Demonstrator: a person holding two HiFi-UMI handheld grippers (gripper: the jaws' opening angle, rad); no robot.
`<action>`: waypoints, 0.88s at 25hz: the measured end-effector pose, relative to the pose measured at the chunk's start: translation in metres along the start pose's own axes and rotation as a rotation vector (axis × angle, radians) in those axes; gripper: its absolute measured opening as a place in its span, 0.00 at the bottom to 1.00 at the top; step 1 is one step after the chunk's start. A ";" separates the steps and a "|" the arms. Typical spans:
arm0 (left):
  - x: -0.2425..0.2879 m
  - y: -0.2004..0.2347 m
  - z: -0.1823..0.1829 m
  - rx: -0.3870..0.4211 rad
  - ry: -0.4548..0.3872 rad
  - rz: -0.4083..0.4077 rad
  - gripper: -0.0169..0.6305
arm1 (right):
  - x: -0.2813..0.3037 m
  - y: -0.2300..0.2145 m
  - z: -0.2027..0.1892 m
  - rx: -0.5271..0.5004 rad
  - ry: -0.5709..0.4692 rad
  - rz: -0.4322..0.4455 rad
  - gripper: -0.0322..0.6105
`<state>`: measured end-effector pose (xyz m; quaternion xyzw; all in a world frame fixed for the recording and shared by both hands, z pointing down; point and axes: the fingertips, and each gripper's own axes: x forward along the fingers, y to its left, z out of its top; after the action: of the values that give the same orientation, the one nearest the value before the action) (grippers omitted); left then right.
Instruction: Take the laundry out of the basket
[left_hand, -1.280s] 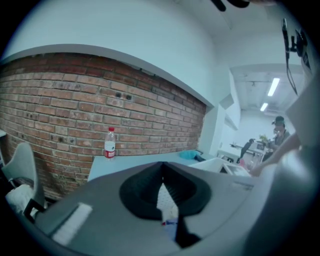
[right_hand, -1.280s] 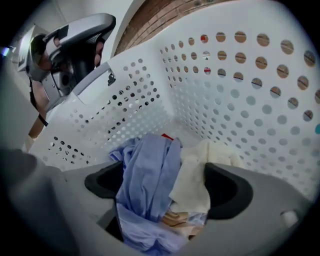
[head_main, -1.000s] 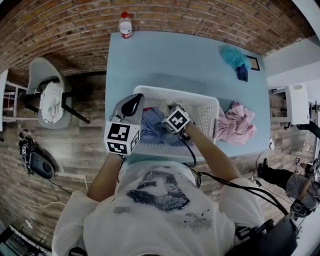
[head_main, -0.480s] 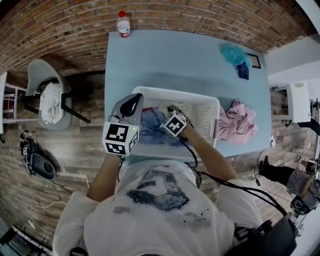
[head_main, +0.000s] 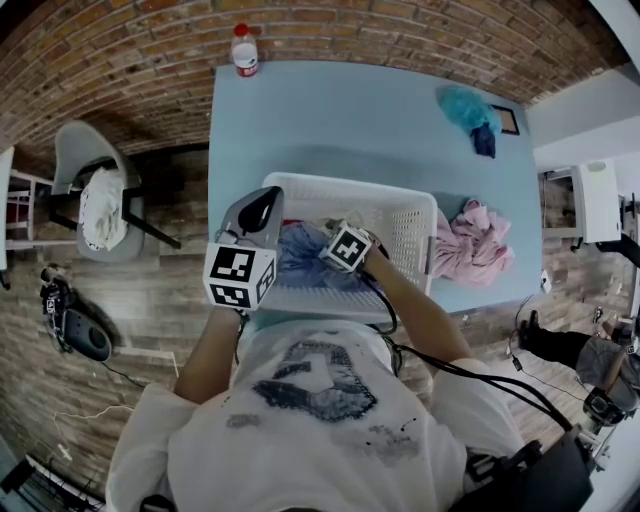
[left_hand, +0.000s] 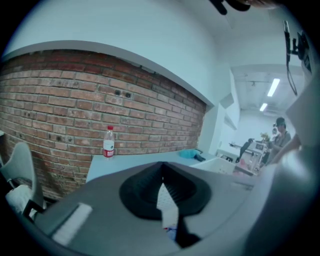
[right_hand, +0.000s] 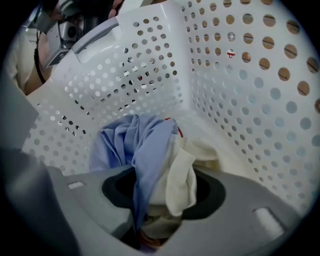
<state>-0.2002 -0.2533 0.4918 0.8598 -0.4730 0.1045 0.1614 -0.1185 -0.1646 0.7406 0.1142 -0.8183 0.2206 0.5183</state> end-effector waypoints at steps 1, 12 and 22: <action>-0.001 0.000 -0.001 -0.002 0.001 0.000 0.01 | 0.001 0.001 0.000 0.005 0.001 0.005 0.37; -0.014 0.002 -0.002 -0.017 -0.003 0.016 0.01 | -0.017 0.005 0.000 0.116 -0.046 0.073 0.31; -0.023 -0.002 0.001 -0.010 -0.018 0.022 0.01 | -0.078 0.007 0.023 0.251 -0.279 0.080 0.30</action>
<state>-0.2104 -0.2351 0.4829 0.8547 -0.4844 0.0959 0.1602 -0.1060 -0.1726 0.6606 0.1750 -0.8522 0.3236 0.3722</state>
